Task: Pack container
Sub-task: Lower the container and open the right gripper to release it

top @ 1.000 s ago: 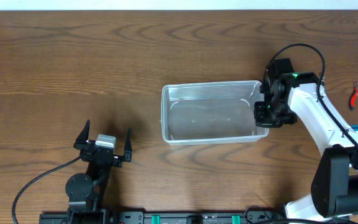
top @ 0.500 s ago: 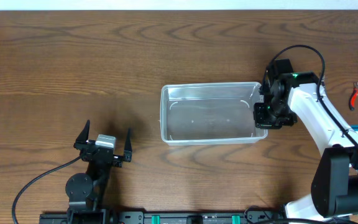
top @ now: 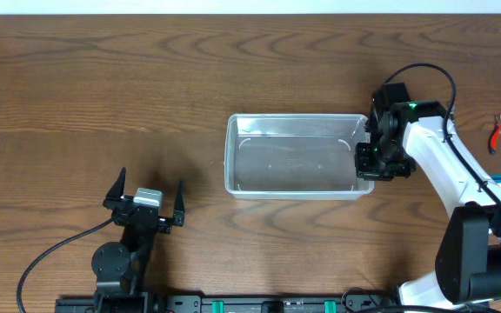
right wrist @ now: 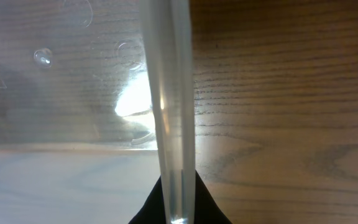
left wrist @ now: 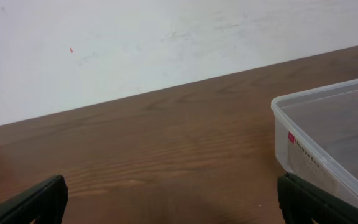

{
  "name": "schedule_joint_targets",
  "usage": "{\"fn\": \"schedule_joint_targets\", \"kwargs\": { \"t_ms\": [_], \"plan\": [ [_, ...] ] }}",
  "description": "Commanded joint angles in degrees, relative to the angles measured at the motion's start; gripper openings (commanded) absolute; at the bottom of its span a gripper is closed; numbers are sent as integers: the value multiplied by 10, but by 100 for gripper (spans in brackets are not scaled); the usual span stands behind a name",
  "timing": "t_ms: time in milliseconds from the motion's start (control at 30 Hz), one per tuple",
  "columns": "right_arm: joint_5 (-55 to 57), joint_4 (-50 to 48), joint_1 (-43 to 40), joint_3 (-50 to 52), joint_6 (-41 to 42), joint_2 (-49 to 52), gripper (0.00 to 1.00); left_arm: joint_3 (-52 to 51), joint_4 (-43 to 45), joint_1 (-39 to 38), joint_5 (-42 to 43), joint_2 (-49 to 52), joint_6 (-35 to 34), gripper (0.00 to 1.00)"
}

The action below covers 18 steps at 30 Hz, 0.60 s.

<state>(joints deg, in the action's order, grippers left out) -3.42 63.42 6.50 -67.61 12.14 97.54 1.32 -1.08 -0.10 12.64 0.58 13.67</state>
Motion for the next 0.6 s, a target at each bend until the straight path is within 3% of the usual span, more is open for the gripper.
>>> {"fn": "schedule_joint_targets", "kwargs": {
  "t_ms": [0, 567],
  "plan": [
    [15, 4, -2, 11, -2, -3, 1, -11, -19, 2, 2, -3, -3, 98],
    [14, 5, -2, 11, -45, -3, 1, -11, -19, 2, 1, -3, -3, 98]
  ]
}}
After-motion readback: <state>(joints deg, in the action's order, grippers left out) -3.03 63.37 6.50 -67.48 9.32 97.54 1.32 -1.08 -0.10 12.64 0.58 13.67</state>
